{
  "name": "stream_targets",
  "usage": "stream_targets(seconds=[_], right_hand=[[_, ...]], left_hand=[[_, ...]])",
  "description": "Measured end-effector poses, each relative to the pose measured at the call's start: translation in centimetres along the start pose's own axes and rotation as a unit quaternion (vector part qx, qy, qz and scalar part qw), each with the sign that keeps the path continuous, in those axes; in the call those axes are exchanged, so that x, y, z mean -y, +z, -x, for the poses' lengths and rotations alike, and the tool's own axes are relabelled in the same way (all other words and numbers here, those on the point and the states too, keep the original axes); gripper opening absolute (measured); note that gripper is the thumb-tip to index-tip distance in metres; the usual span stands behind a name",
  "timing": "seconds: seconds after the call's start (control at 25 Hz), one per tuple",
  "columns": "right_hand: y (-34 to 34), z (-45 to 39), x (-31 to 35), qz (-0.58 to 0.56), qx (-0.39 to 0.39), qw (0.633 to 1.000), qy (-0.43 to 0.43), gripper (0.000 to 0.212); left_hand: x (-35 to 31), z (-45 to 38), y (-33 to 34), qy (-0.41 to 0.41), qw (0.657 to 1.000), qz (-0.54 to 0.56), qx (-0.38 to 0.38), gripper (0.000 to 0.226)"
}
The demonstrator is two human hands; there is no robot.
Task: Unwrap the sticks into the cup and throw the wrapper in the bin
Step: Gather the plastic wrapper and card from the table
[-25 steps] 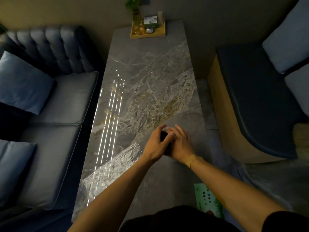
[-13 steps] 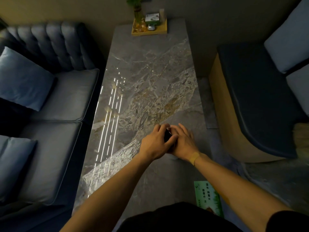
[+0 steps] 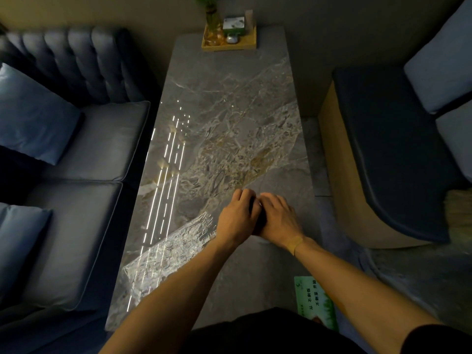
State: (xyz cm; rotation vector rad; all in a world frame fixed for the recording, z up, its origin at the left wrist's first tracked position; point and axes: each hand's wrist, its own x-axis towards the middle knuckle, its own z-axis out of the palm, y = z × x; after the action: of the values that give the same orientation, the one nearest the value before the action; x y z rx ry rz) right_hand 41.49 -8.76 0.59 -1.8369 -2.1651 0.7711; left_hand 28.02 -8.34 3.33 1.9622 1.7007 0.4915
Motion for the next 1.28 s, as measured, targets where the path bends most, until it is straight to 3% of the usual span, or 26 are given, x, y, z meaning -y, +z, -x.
stream_targets(seconds=[0.24,0.36,0.48,0.76,1.08,1.28], right_hand=[[-0.3,0.0,0.0,0.001,0.014,1.0,0.003,0.083],[-0.8,0.2,-0.1,0.011,0.017,1.0,-0.008,0.097],[-1.0,0.9,-0.8,0.007,0.014,1.0,-0.007,0.108],[-0.7,1.4,-0.5,0.014,0.024,0.999,-0.026,0.099],[-0.1,1.5,-0.3,0.005,0.004,1.0,-0.018,0.094],[0.0,1.5,-0.7,0.019,0.004,1.0,-0.02,0.096]], left_hand=[[0.1,0.3,0.4,-0.005,0.999,-0.041,0.009,0.036],[0.9,0.2,-0.6,-0.013,0.999,0.04,0.019,0.057],[2.9,1.9,-1.6,-0.023,0.989,0.142,-0.037,0.06],[3.1,5.9,0.3,0.108,0.993,-0.008,0.038,0.07],[1.9,4.3,0.4,0.101,0.985,-0.128,0.063,0.073],[2.6,4.8,-0.2,0.068,0.993,-0.078,0.05,0.075]])
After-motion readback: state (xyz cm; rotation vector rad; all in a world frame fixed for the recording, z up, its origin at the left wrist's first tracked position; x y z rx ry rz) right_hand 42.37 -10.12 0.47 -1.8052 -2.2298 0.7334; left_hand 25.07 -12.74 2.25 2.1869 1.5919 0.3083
